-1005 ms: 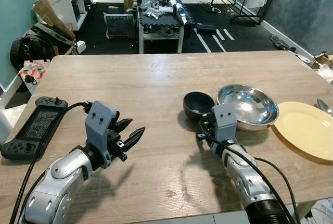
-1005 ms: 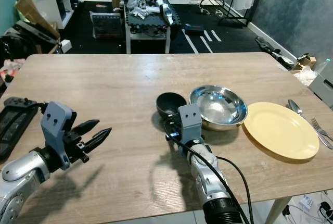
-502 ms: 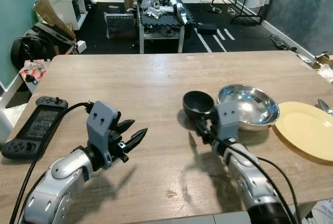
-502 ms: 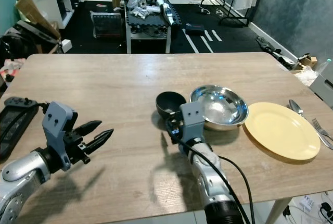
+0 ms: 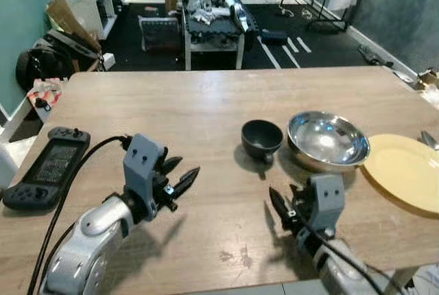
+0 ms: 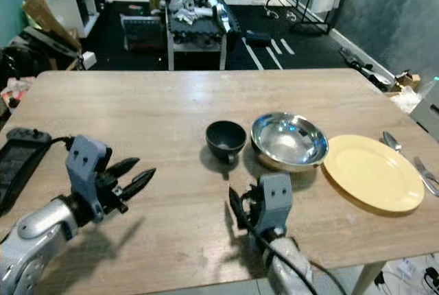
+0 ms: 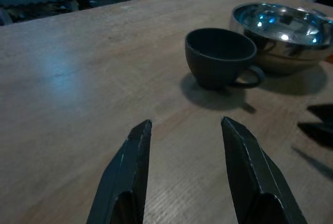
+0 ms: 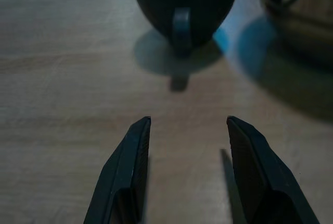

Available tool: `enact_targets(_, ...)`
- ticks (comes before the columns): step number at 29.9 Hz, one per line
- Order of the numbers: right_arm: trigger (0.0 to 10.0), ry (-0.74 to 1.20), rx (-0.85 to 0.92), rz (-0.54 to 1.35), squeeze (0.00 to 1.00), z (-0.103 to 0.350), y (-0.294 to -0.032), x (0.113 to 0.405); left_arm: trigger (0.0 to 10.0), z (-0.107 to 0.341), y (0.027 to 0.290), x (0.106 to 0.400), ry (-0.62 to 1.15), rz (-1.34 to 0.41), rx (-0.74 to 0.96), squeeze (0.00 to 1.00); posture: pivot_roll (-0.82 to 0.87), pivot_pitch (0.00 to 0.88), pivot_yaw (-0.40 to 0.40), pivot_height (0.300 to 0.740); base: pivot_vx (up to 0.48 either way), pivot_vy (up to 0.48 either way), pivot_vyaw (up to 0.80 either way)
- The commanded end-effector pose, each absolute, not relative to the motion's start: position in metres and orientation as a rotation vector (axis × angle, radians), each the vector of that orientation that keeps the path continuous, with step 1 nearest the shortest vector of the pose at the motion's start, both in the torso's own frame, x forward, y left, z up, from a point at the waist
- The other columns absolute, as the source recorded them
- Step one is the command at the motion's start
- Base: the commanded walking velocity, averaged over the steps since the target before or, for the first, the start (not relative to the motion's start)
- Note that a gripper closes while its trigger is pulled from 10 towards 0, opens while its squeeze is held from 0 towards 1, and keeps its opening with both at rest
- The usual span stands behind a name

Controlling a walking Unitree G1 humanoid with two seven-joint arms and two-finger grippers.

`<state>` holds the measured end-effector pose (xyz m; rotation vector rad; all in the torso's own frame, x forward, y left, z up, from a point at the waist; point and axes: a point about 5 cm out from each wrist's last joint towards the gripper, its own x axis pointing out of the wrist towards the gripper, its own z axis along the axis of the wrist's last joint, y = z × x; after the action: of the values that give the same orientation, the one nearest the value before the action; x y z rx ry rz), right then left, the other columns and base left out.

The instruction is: Setting the table

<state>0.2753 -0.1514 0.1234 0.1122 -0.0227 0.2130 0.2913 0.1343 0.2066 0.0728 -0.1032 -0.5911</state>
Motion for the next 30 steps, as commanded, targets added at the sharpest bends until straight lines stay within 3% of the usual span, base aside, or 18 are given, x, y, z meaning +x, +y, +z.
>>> enact_targets(1,10.0,-0.092,0.122,0.156,0.0,0.132,-0.151,0.275,10.0,0.203,0.132,0.294,-0.098,-0.561,0.081,0.0,0.13,0.113,0.071,0.74,0.0,0.0,0.0)
enact_targets(12,10.0,-0.14,0.115,0.023,0.0,0.145,-0.162,0.277,10.0,0.193,0.121,0.294,-0.085,-0.541,0.082,0.0,0.12,0.128,0.071,0.74,0.0,0.0,0.0)
enact_targets(30,10.0,-0.144,0.112,0.039,0.0,0.148,-0.152,0.286,10.0,0.182,0.113,0.296,-0.088,-0.468,0.05,0.0,0.11,0.101,0.041,0.74,0.0,0.0,0.0)
